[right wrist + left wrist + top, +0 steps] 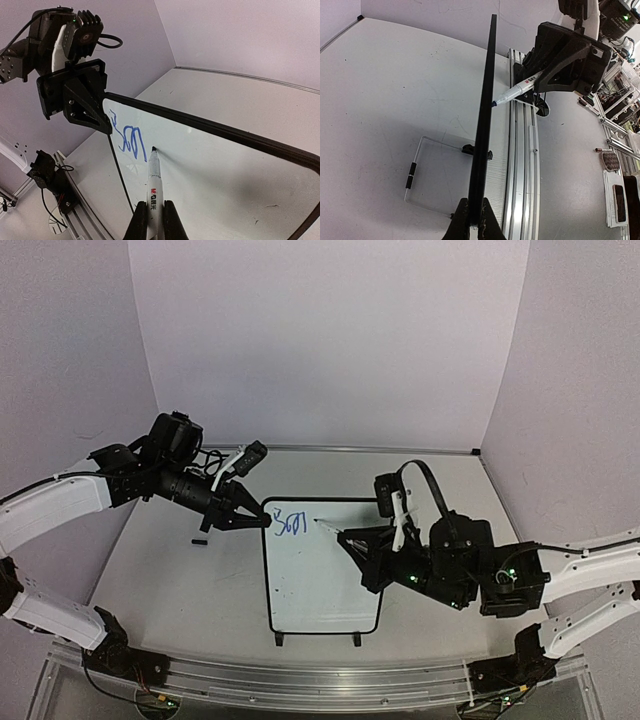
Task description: Write a sentence on the whiteboard
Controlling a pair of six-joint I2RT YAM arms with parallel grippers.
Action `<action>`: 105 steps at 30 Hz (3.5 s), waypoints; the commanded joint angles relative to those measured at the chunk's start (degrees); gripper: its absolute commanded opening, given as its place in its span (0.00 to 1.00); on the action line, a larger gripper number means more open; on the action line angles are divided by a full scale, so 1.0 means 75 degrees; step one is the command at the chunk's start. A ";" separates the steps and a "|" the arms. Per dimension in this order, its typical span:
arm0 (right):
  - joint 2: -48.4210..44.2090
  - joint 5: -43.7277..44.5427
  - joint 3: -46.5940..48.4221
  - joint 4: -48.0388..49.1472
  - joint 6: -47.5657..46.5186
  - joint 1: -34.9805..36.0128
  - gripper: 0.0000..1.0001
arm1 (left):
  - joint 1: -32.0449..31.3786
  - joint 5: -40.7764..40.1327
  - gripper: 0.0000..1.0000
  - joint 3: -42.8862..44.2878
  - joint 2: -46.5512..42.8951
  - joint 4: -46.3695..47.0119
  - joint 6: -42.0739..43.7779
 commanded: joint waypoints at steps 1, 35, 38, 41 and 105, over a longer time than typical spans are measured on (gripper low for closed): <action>0.0107 0.0387 0.0327 -0.0037 -0.0089 -0.0036 0.00 | -0.0072 -0.0271 0.00 -0.0007 0.0151 -0.0281 0.0186; -0.0019 -0.0456 0.0703 -0.0670 -0.0143 -0.0036 0.00 | -0.0122 -0.0309 0.00 0.0008 0.0152 -0.0325 0.0183; 0.0005 -0.0328 0.0780 -0.0592 -0.0241 -0.0036 0.00 | -0.0125 -0.0321 0.00 0.0010 0.0139 -0.0319 0.0189; -0.0004 -0.0142 0.0817 -0.0535 -0.0314 -0.0036 0.00 | -0.0131 -0.0330 0.00 0.0003 0.0150 -0.0325 0.0190; -0.0351 0.0739 0.0587 -0.1065 -0.0277 -0.0029 0.00 | -0.0164 -0.0361 0.00 0.0022 0.0199 -0.0352 0.0210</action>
